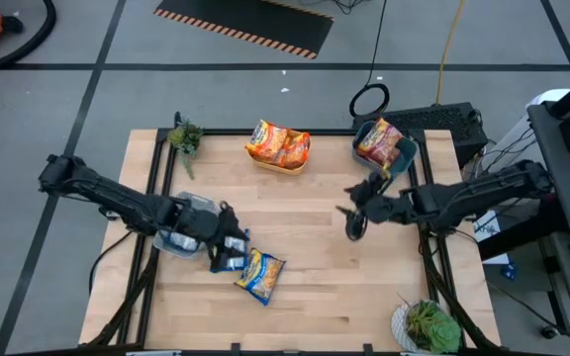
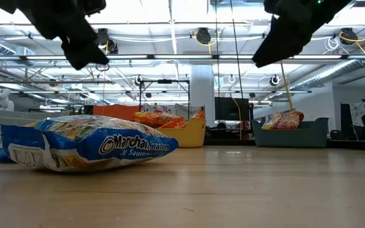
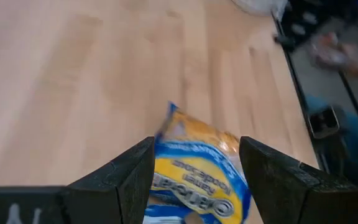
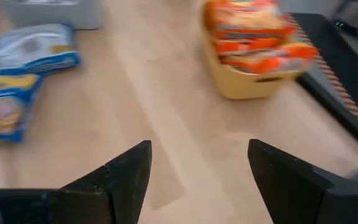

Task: Sort Maruchan noodles
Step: Put the right blue bag into the gray bin

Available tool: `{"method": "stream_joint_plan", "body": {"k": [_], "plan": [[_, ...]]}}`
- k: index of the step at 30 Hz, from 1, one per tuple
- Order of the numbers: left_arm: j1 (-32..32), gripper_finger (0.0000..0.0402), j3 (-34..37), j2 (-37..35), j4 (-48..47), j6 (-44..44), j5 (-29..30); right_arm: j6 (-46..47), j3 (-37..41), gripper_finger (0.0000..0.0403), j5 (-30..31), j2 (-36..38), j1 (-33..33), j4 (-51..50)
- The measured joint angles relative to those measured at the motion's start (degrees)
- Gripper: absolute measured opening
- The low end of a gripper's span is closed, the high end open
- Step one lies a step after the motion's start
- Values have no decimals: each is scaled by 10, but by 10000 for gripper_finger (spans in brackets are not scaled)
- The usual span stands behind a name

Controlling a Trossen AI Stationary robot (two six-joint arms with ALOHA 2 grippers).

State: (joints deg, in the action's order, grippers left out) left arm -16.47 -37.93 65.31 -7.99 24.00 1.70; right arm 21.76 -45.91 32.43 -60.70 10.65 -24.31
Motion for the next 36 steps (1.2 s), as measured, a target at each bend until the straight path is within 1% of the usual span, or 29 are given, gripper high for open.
{"method": "stream_joint_plan", "body": {"k": [3, 6, 8, 14, 16, 20, 26, 28, 30, 33, 36], "plan": [[-8, 239, -18, 57, 1, -15, -24, 5, 0, 259, -24, -11, 28, 25], [-9, 239, -53, 109, -37, -31, -28, 28, 0, 258, -55, -12, 46, 40], [-7, 239, -78, 144, -45, -45, -30, 48, 0, 258, -70, -12, 55, 43], [-4, 239, -131, 217, -66, -108, -34, 76, 0, 258, -54, -15, 81, 58], [-6, 239, -141, 230, -70, -130, -43, 83, 0, 258, -54, -18, 92, 61], [-14, 239, -142, 230, -112, -180, -40, 113, 0, 258, -54, -24, 118, 64], [-29, 239, -140, 232, -204, -207, -1, 123, 0, 258, -53, -37, 150, 61], [-33, 239, -139, 243, -199, -221, -3, 122, 0, 258, -52, -40, 151, 61], [-40, 239, -137, 249, -204, -254, -20, 122, 0, 258, -52, -40, 152, 61], [-55, 239, -138, 264, -170, -302, -49, 120, 0, 258, -52, -41, 152, 60], [-65, 239, -137, 279, -136, -313, -53, 120, 0, 258, -52, -40, 152, 56]]}}
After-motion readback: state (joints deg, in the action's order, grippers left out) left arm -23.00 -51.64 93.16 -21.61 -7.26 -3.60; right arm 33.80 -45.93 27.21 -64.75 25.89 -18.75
